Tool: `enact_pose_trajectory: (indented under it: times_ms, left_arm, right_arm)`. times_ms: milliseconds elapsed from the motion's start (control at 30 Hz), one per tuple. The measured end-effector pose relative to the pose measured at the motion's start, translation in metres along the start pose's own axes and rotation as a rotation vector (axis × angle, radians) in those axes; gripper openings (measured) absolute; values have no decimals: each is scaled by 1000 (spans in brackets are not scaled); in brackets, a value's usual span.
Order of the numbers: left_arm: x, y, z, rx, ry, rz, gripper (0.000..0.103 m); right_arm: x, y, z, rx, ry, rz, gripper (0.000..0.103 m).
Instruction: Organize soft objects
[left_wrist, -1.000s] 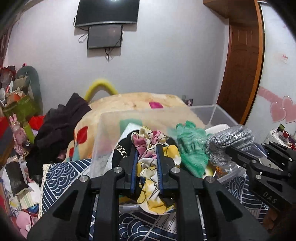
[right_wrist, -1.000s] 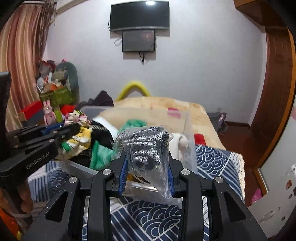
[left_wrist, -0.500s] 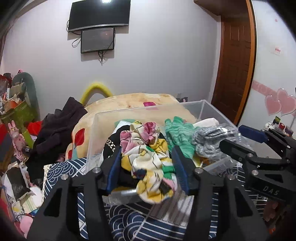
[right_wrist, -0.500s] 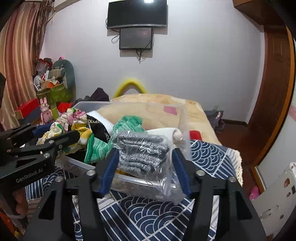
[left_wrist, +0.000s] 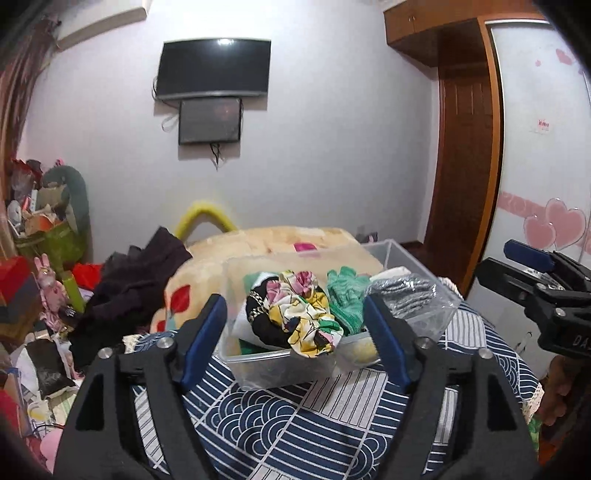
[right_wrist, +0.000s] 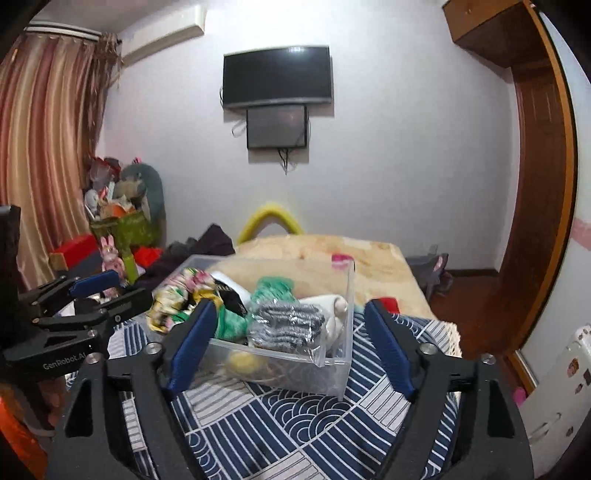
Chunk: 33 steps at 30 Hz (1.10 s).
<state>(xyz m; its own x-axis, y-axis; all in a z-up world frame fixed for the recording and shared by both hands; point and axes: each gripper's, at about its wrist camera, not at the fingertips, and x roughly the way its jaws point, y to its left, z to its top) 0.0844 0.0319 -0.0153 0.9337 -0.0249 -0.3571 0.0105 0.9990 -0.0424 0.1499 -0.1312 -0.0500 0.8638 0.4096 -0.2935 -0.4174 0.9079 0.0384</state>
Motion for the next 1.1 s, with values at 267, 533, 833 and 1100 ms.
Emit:
enact_pose_trajectory:
  times_ms: [267, 533, 833, 1100]
  left_arm:
    - [-37, -5, 3, 11, -84, -1, 99]
    - [-50, -4, -2, -15, -94, -11, 102]
    - [-49, -6, -6, -17, -85, -21, 102]
    - [-49, -6, -6, -21, -78, -28, 102]
  right_arm:
    - [-20, 10, 2, -14, -70, 2, 98]
    - [-27, 17, -9, -7, -85, 11, 103]
    - [-30, 20, -14, -5, -82, 8, 103]
    - [-30, 19, -15, -1, -80, 10, 103]
